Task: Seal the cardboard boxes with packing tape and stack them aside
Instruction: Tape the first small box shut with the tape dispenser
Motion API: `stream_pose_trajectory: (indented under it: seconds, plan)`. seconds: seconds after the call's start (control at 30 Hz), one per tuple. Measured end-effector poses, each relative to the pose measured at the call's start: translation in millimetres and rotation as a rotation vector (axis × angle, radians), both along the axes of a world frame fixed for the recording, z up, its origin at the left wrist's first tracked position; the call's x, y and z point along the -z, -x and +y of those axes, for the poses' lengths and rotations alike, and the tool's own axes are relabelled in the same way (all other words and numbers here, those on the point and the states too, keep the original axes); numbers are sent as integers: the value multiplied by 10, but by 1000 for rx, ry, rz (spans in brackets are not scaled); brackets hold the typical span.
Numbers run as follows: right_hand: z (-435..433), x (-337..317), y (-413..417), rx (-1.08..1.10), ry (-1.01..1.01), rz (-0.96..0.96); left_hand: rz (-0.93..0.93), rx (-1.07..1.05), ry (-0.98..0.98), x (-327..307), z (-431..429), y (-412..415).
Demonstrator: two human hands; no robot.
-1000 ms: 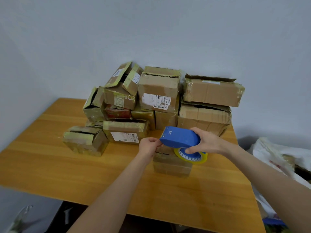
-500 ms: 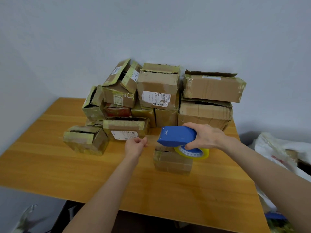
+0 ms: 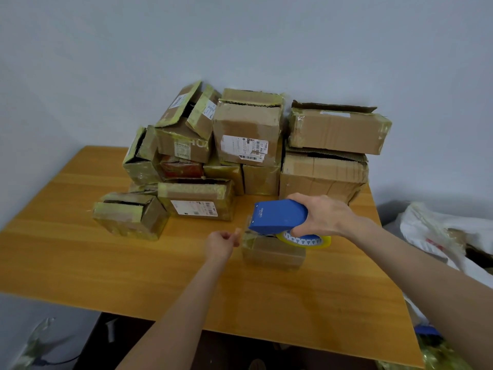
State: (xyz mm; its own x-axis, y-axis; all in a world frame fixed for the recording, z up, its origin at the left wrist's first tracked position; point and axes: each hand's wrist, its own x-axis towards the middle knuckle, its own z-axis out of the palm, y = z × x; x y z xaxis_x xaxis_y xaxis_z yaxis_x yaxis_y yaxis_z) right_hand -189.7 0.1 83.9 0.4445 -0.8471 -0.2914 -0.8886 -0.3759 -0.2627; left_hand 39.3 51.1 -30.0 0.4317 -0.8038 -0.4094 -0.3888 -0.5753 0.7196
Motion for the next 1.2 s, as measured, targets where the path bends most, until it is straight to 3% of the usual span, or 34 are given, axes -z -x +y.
stream_pose_trajectory:
  seconds: [0.2,0.3,0.4,0.5,0.67,0.9,1.2]
  plan:
    - [-8,66,-142,15,34,-30,-319,261,-161,106,22,-65]
    - [-17,99,-142,25,30,-79,-390,212,167,44,199,-97]
    - [-33,102,-155,29,24,-94,-465,496,444,-13,312,-18]
    - [-40,104,-143,25,23,-84,-531,751,366,-12,289,45]
    - [-32,107,-147,16,37,-35,-631,793,286,-29,220,60]
    - [12,90,-109,-6,88,12,-950,899,148,-29,251,110]
    - [7,-80,276,44,-53,81,-974,910,109,-67,273,118]
